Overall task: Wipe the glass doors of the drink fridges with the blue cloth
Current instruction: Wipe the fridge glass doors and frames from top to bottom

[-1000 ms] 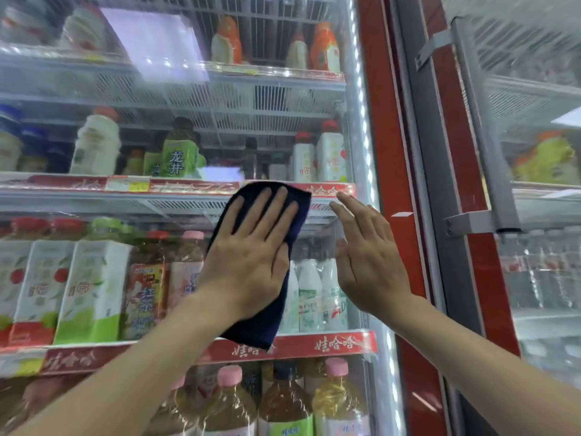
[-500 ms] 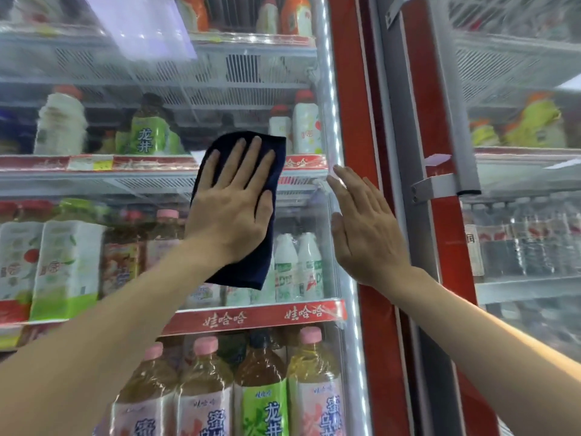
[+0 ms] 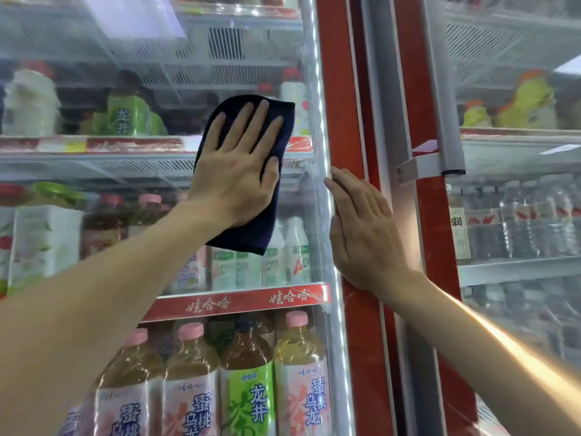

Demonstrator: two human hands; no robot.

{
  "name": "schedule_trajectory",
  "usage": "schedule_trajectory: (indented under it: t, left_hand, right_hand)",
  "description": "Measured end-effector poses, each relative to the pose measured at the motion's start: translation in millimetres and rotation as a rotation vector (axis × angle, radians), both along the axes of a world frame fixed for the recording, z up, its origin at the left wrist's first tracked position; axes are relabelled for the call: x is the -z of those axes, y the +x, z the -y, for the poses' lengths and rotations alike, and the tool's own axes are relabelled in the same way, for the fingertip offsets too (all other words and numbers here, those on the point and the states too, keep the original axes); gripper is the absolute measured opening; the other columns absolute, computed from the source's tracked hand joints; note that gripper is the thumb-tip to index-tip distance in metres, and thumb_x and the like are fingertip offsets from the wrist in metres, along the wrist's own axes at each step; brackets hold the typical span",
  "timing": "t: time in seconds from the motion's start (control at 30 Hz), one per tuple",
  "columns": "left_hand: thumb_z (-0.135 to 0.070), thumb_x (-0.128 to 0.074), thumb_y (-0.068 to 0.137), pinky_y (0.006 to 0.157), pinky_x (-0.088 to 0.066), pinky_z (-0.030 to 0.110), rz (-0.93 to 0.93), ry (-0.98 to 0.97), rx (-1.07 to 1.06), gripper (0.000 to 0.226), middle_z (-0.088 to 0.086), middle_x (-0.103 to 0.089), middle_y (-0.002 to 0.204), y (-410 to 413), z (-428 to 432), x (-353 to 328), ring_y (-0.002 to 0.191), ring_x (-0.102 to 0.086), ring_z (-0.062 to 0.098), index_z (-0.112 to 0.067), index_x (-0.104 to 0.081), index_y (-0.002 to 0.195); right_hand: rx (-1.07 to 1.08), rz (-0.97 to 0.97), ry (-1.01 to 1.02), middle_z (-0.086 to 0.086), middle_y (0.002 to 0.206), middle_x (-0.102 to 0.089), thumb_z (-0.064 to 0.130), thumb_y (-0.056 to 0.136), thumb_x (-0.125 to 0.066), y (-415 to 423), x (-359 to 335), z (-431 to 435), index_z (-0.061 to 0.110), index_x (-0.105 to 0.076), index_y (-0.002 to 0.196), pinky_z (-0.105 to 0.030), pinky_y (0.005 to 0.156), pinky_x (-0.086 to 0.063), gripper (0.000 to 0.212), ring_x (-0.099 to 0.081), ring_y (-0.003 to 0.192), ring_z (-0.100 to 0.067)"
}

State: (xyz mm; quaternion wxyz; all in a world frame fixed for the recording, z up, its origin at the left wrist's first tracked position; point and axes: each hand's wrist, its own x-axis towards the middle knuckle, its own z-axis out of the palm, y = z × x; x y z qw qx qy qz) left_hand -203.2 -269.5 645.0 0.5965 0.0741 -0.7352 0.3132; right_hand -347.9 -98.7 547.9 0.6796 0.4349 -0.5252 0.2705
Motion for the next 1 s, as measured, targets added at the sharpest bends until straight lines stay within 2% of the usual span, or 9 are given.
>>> schedule_trajectory:
  t: [0.1, 0.23, 0.33, 0.43, 0.5, 0.6, 0.67, 0.83, 1.0]
  left_hand:
    - [-0.042, -0.017, 0.105, 0.129, -0.003, 0.049, -0.041, 0.028, 0.034, 0.064, 0.007, -0.012, 0.173, -8, -8, 17, 0.160, -0.010, 0.023, -0.018, -0.019, 0.164]
    - [-0.040, -0.025, 0.106, 0.128, -0.012, 0.053, -0.021, -0.050, 0.065, 0.062, 0.010, -0.019, 0.171, -14, -16, 61, 0.159, -0.017, 0.027, -0.014, -0.026, 0.163]
    - [-0.040, -0.028, 0.106, 0.128, -0.013, 0.054, 0.054, -0.084, 0.059, 0.062, 0.009, -0.017, 0.172, -11, -16, 98, 0.159, -0.015, 0.026, -0.015, -0.025, 0.163]
    - [-0.042, -0.029, 0.105, 0.128, -0.015, 0.054, 0.192, -0.176, 0.052, 0.063, 0.007, -0.017, 0.171, -3, -6, 100, 0.159, -0.016, 0.026, -0.018, -0.024, 0.163]
    - [-0.041, -0.026, 0.105, 0.128, -0.014, 0.052, 0.201, -0.206, 0.044, 0.062, 0.006, -0.019, 0.171, -6, -8, 72, 0.159, -0.018, 0.026, -0.019, -0.026, 0.163]
    - [-0.041, -0.020, 0.104, 0.129, -0.006, 0.050, 0.049, 0.000, 0.071, 0.063, 0.006, -0.015, 0.172, -24, -35, 25, 0.160, -0.012, 0.024, -0.020, -0.023, 0.164]
    - [-0.043, -0.019, 0.104, 0.129, -0.002, 0.051, -0.051, 0.126, 0.084, 0.066, 0.009, -0.011, 0.173, -45, -57, 23, 0.160, -0.007, 0.026, -0.017, -0.019, 0.164]
    - [-0.040, -0.028, 0.105, 0.129, -0.004, 0.053, -0.093, 0.176, 0.186, 0.065, 0.012, -0.012, 0.172, -78, -91, 86, 0.160, -0.007, 0.028, -0.015, -0.020, 0.164]
    - [-0.039, -0.030, 0.105, 0.130, -0.002, 0.050, -0.199, 0.332, 0.208, 0.064, 0.011, -0.010, 0.173, -83, -107, 118, 0.160, -0.006, 0.029, -0.016, -0.021, 0.164]
  right_hand:
    - [-0.016, -0.006, -0.004, -0.011, 0.158, -0.046, 0.019, 0.101, -0.038, -3, 1, -1, 0.003, -0.049, 0.148, -0.044, 0.125, -0.028, 0.051, -0.037, 0.151, -0.023]
    - [-0.043, 0.024, 0.009, -0.011, 0.157, -0.047, 0.015, 0.101, -0.040, 3, 1, -3, 0.002, -0.051, 0.147, -0.045, 0.124, -0.030, 0.049, -0.038, 0.150, -0.023]
    - [-0.092, 0.101, 0.033, -0.009, 0.154, -0.049, 0.016, 0.102, -0.038, 9, 6, -15, 0.005, -0.053, 0.143, -0.036, 0.124, -0.028, 0.046, -0.042, 0.146, -0.023]
    - [0.071, 0.092, 0.051, -0.012, 0.152, -0.047, 0.009, 0.094, -0.045, -1, 16, -47, 0.006, -0.053, 0.140, -0.040, 0.121, -0.030, 0.047, -0.045, 0.141, -0.028]
    - [0.159, 0.100, 0.095, -0.014, 0.156, -0.042, 0.017, 0.094, -0.047, -11, 20, -65, 0.006, -0.048, 0.144, -0.046, 0.122, -0.031, 0.051, -0.041, 0.145, -0.031]
    - [0.116, 0.165, 0.124, -0.009, 0.164, -0.032, 0.032, 0.101, -0.043, -17, 24, -66, 0.010, -0.038, 0.152, -0.044, 0.128, -0.019, 0.056, -0.028, 0.155, -0.025]
    - [0.079, 0.162, 0.109, -0.005, 0.166, -0.029, 0.037, 0.104, -0.041, -21, 26, -61, 0.013, -0.034, 0.155, -0.040, 0.130, -0.013, 0.057, -0.022, 0.157, -0.017]
    - [0.048, 0.129, 0.086, -0.004, 0.165, -0.031, 0.037, 0.106, -0.039, -27, 27, -62, 0.014, -0.032, 0.157, -0.041, 0.129, -0.019, 0.056, -0.026, 0.156, -0.018]
    - [0.051, 0.125, 0.084, -0.007, 0.163, -0.035, 0.035, 0.106, -0.037, -25, 27, -61, 0.011, -0.037, 0.155, -0.035, 0.129, -0.014, 0.055, -0.029, 0.155, -0.021]
